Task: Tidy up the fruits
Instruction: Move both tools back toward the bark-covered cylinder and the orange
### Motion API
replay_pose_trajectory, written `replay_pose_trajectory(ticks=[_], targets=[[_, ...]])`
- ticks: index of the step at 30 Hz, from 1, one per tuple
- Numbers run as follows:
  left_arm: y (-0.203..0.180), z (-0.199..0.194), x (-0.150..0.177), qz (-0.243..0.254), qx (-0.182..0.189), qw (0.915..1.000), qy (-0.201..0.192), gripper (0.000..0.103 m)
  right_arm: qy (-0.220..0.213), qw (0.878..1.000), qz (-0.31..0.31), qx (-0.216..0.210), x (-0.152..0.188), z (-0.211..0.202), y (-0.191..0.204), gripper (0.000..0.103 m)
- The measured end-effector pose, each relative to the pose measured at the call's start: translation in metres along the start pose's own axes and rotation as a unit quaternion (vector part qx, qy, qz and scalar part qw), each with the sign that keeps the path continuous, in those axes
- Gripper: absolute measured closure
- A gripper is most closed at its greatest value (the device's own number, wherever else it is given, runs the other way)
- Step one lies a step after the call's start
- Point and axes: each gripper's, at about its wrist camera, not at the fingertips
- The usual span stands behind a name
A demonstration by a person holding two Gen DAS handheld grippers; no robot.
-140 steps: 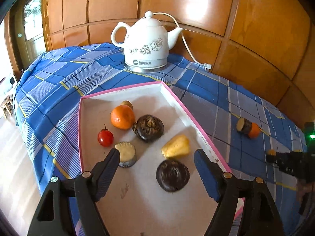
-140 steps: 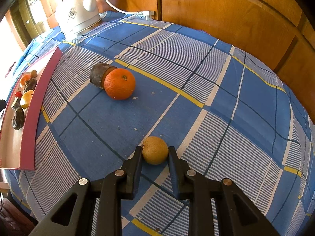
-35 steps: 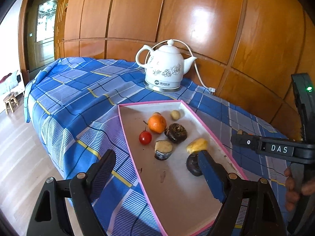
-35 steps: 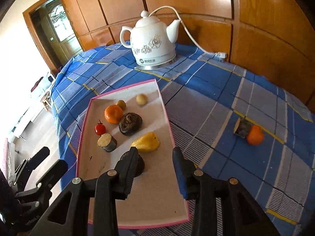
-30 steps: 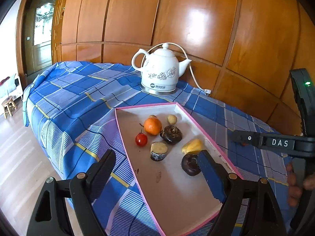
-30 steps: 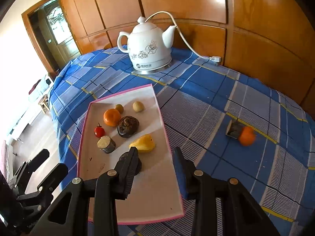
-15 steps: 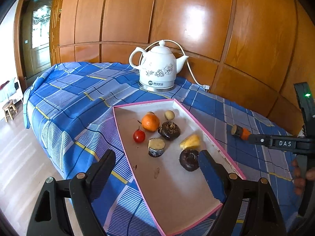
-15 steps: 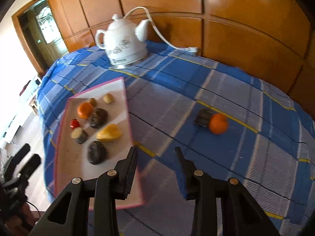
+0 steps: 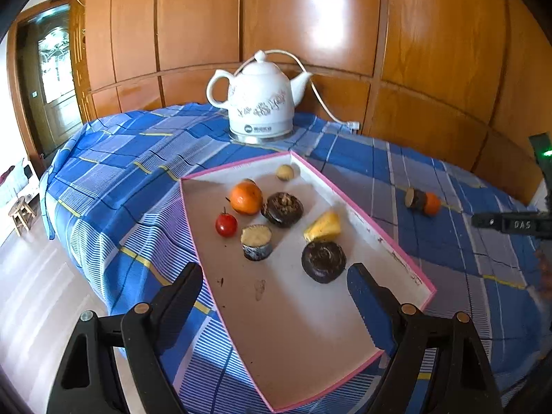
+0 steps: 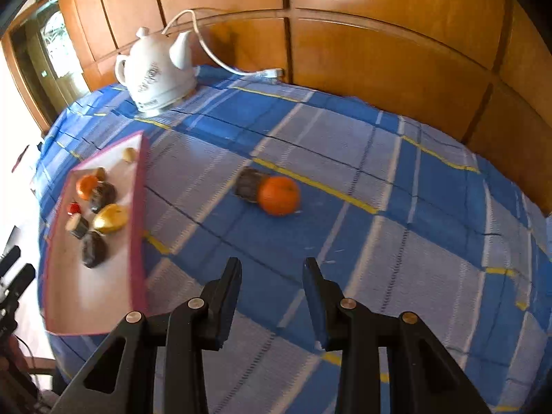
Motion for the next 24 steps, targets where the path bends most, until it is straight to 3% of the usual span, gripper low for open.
replay_pose_trajectory(ticks=[6,10,15,20,24], targets=[[-0.023,0.014,-0.011,0.023,0.018,0.9995,0.013,0.018,0.003,0.999,0.031,0.03,0.003,0.011,-0.051,0.066],[-0.05,0.023,-0.024,0.049,0.044,0.9977,0.019,0.018,0.021,0.99,0.135,0.035,0.011,0.021,-0.097,0.066],[-0.091,0.045,-0.036,0.072,0.084,0.9929,0.043,0.019,0.018,0.968,0.25,-0.01,0.021,0.017,-0.134,0.066],[-0.134,0.079,-0.046,0.081,0.133,0.9838,0.089,0.036,0.017,0.968,0.25,-0.03,0.018,0.014,-0.128,0.066],[-0.153,0.104,-0.048,0.083,0.139,0.9791,0.122,0.051,0.025,0.972,0.227,-0.05,0.013,0.016,-0.113,0.066]])
Point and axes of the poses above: each gripper's, at about its wrist camera, not at the fingertips, and z roughly the way its jaws point, y to its left, x to its underside, and after that the axes turned 5 degrees about -z, right-handed
